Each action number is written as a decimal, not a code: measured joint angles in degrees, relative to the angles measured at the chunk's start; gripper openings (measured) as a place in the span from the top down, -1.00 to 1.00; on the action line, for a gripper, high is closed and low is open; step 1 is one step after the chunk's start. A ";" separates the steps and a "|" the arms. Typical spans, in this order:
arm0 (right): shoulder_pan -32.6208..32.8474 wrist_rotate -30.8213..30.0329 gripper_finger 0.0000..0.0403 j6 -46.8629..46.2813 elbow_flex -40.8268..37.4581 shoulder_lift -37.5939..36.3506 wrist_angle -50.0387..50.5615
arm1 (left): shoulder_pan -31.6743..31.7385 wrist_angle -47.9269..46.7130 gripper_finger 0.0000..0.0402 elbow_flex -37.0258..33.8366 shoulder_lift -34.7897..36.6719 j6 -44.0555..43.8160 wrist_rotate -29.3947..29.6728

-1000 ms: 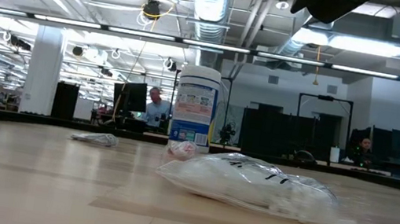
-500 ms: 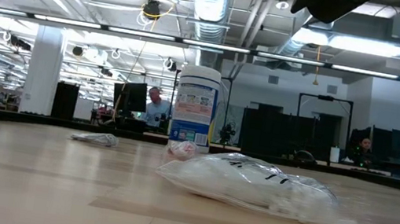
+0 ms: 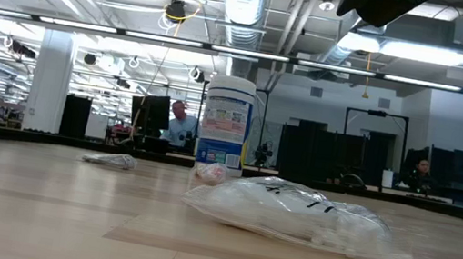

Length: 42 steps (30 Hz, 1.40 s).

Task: Pick & Place Travel size toiletries
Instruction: Put the silver nail clipper into the blue bin

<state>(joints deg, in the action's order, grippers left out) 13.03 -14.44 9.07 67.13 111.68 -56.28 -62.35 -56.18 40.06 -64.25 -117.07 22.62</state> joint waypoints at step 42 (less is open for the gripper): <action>0.07 -0.02 -0.27 -4.61 -0.02 0.00 5.24 | 46.61 48.52 0.36 -4.27 -7.46 113.90 -2.95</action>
<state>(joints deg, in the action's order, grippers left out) 13.10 -14.46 4.46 67.11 111.68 -51.04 -15.74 -7.66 35.79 -71.71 -3.17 19.68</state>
